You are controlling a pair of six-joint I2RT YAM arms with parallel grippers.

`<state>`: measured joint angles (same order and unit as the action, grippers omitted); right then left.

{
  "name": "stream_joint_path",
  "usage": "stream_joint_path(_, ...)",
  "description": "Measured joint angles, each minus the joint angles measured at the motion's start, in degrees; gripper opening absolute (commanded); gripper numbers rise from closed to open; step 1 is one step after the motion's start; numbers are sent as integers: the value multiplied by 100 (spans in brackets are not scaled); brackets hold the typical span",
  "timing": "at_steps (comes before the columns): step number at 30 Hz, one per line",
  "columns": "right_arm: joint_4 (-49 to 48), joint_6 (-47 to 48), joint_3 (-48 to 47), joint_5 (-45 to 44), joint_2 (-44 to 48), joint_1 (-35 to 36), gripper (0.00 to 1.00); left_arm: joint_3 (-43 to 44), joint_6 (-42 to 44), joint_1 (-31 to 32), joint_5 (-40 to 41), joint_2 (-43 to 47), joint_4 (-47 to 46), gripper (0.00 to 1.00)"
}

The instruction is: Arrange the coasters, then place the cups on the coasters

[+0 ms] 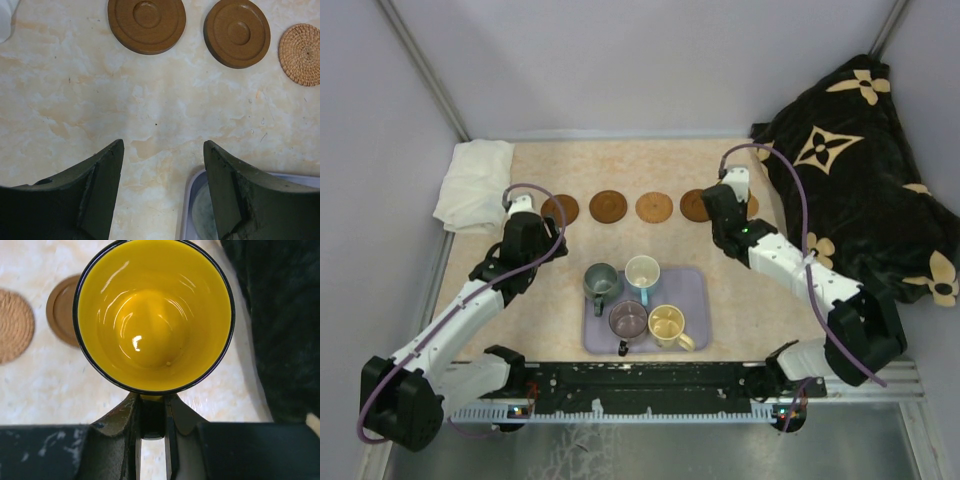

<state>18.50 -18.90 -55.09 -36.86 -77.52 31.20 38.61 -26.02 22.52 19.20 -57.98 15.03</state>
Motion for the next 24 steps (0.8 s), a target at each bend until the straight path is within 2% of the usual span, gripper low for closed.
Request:
stream_joint_path(5, -494, 297, -487, 455, -658, -798, 0, -2, -24, 0, -66, -33, -52, 71)
stream_joint_path(9, -809, 409, -581, 758, -1032, -1139, 0, -20, -33, 0, -85, -83, -103, 71)
stream_joint_path(16, -1222, 603, -581, 1073, -1556, -1416, 0, -20, -33, 0, -131, -243, -136, 71)
stream_joint_path(24, -1530, 883, -581, 1528, -1727, -1591, 0, -20, -33, 0, -142, -264, -133, 71)
